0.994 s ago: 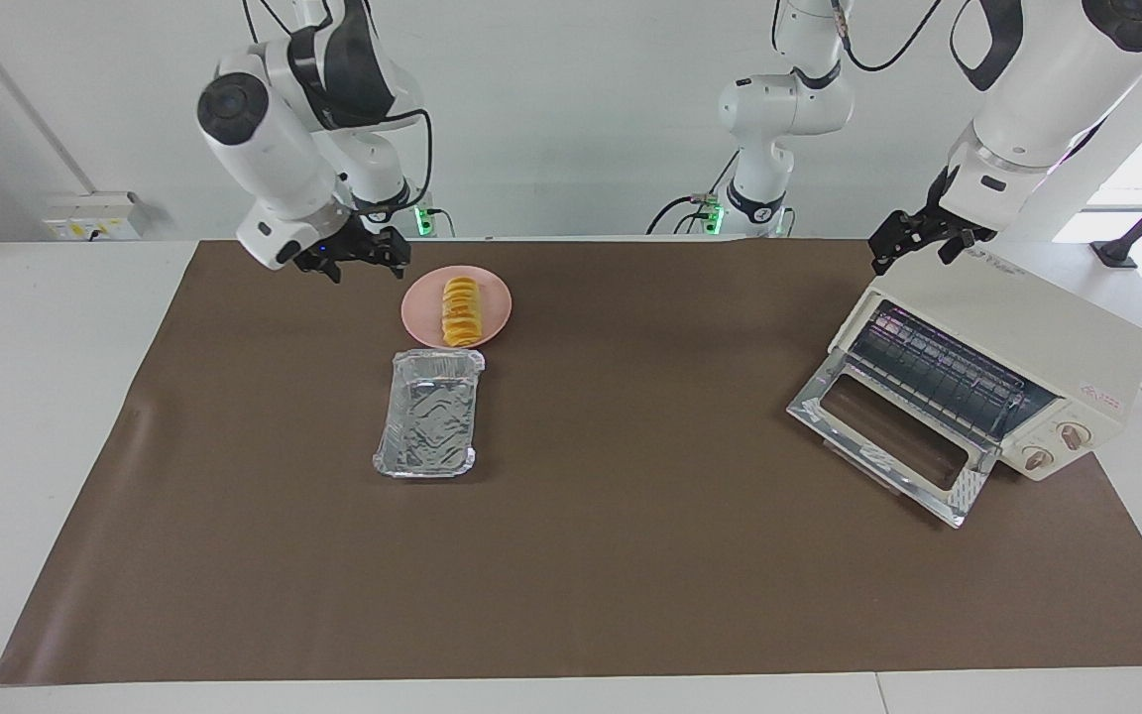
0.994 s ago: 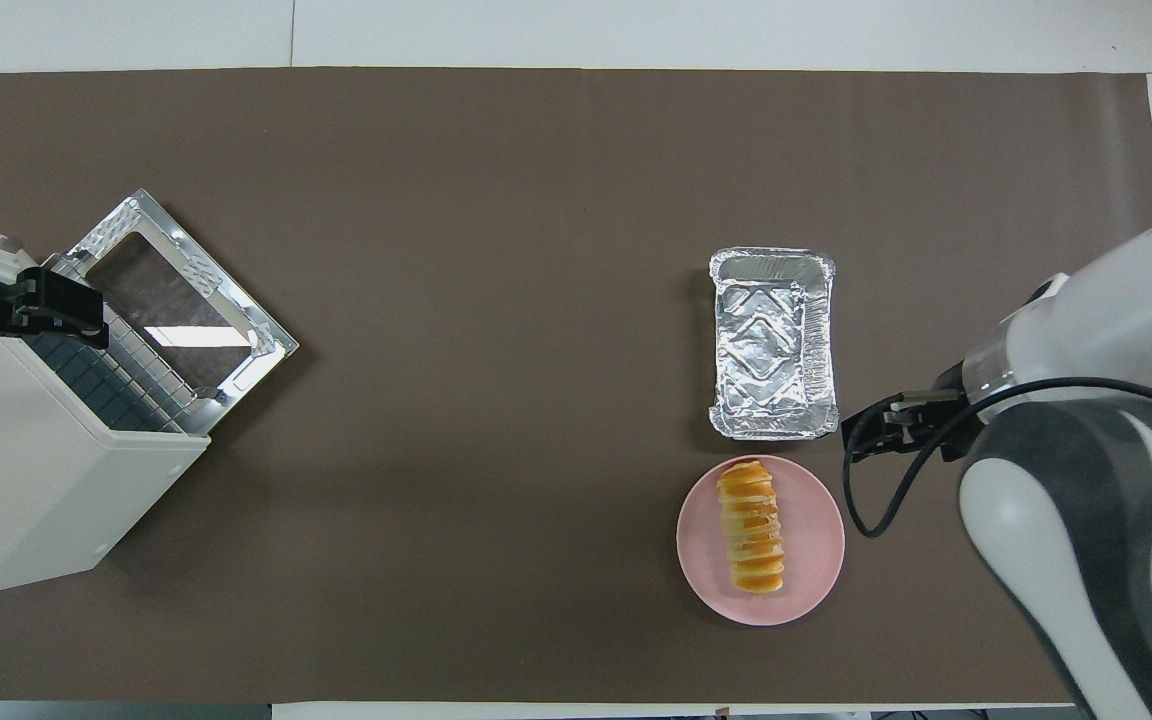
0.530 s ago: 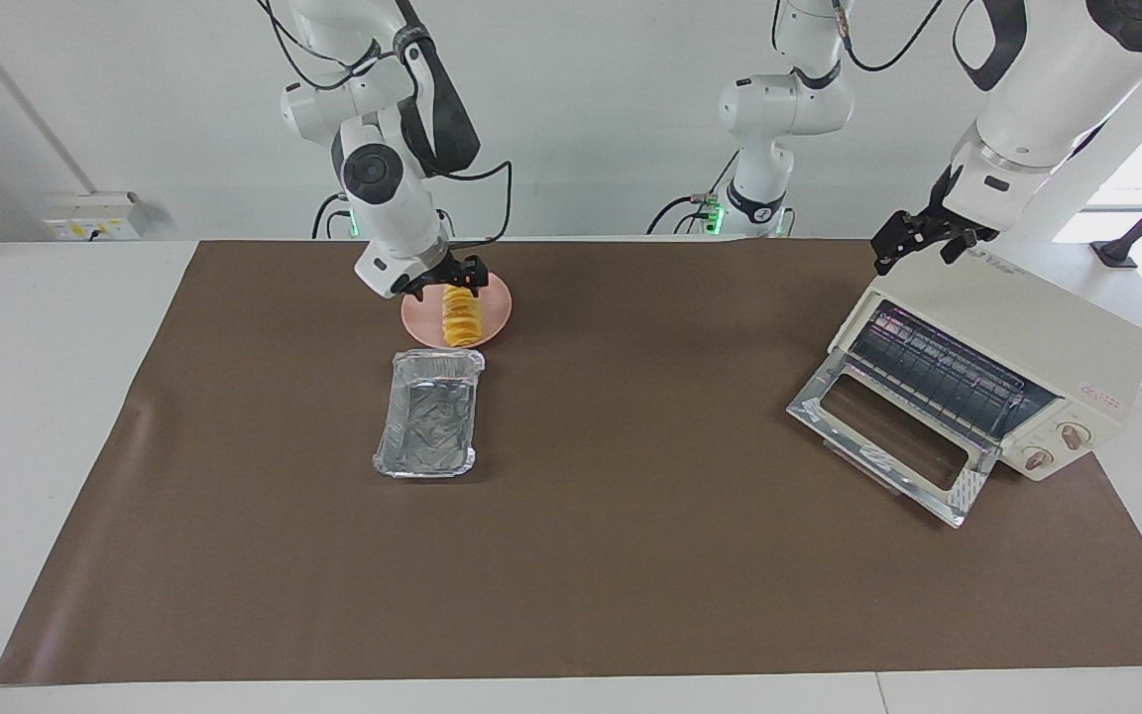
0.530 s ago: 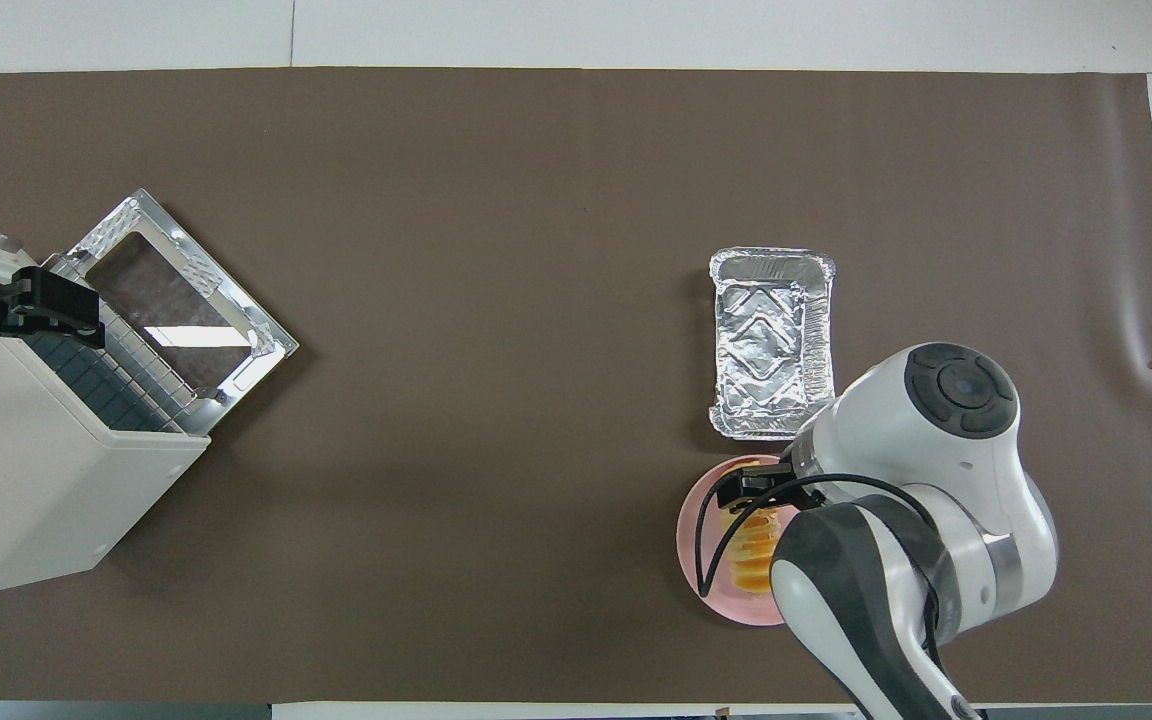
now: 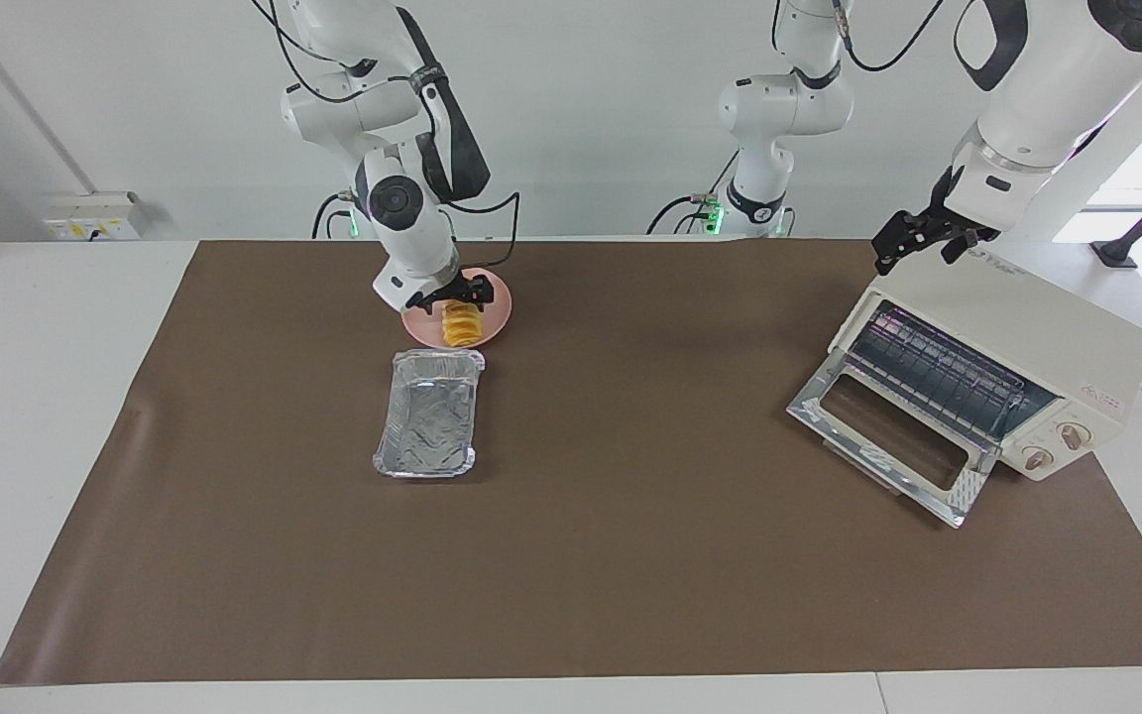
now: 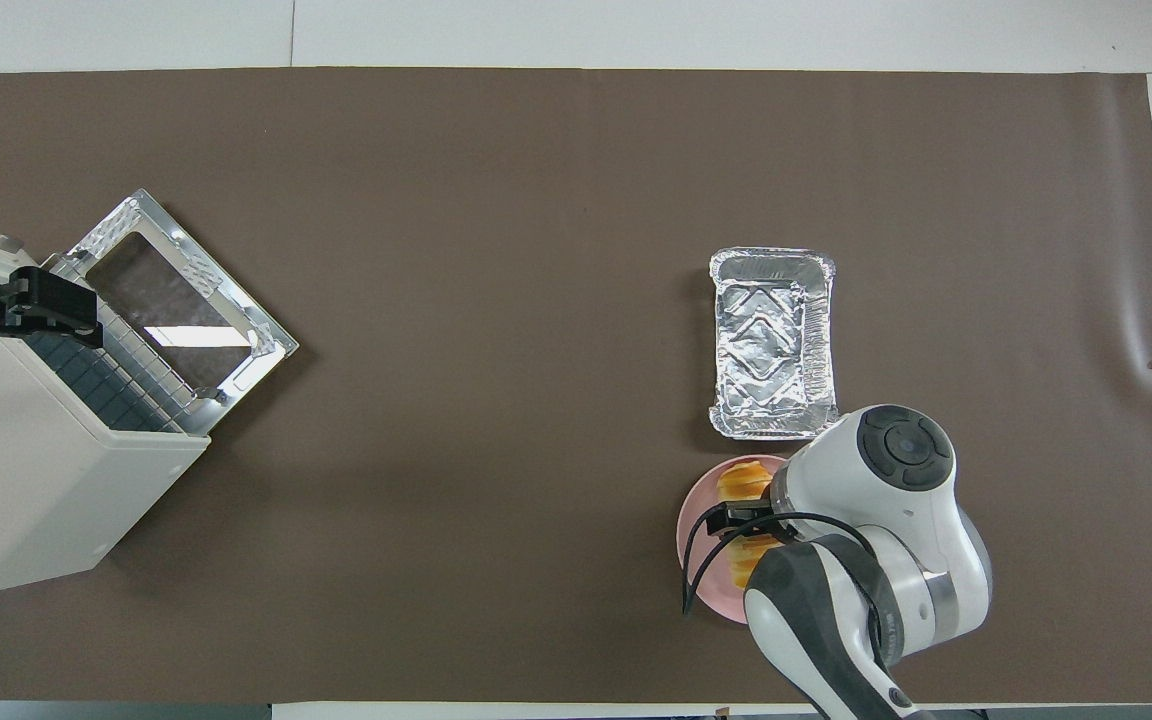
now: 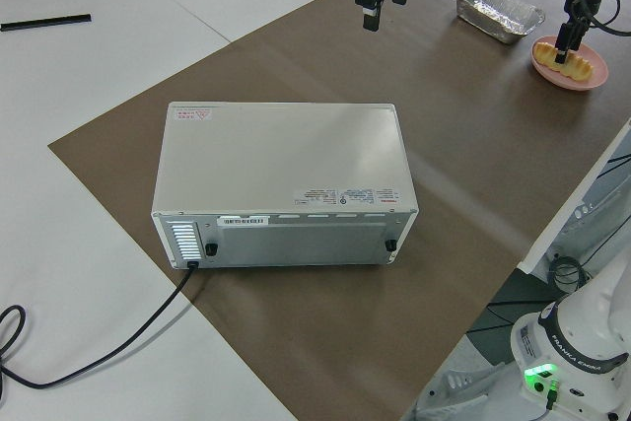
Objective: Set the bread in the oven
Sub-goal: 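Reach the right gripper to the pastry roll and grasp it, then lift the pastry roll with the right gripper over the foil tray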
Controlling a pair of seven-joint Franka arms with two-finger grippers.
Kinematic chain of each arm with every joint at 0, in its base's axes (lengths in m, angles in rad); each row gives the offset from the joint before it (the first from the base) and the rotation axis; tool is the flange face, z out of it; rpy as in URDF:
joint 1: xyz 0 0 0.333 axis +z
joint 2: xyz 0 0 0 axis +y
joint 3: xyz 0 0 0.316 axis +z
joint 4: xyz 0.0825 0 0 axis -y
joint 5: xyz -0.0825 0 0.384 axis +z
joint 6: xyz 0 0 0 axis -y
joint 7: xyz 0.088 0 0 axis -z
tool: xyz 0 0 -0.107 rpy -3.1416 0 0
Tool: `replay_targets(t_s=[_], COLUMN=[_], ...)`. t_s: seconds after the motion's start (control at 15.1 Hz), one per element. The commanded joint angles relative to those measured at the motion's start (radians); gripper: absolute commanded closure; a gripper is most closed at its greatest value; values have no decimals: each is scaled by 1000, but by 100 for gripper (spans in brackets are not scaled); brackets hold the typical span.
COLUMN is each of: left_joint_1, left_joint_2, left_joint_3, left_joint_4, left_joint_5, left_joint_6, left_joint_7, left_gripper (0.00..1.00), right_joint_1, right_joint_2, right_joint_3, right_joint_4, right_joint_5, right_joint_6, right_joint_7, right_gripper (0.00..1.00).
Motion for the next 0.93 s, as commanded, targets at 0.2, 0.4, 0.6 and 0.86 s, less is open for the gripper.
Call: replay_targets(t_s=[0.2, 0.4, 0.6, 0.86], left_joint_1=[20, 20, 20, 20], left_joint_2=[-17, -17, -17, -17], left_joint_3=[-5, -5, -5, -5], left_joint_4=[-13, -13, -11, -13], left_joint_5=[-9, -9, -9, -9], left_joint_6=[8, 11, 9, 9], left_joint_7=[18, 18, 18, 18], left_gripper=[0, 0, 0, 0], right_joint_1=[3, 3, -5, -58], right_joint_2=[-33, -48, -99, -94], right_joint_3=[-3, -5, -5, -11], right_joint_4=[-37, -36, 28, 295], right_joint_5=[31, 34, 48, 45], right_joint_6=[6, 3, -128, -354], right_joint_7=[23, 40, 50, 61], right_gripper=[79, 100, 100, 100])
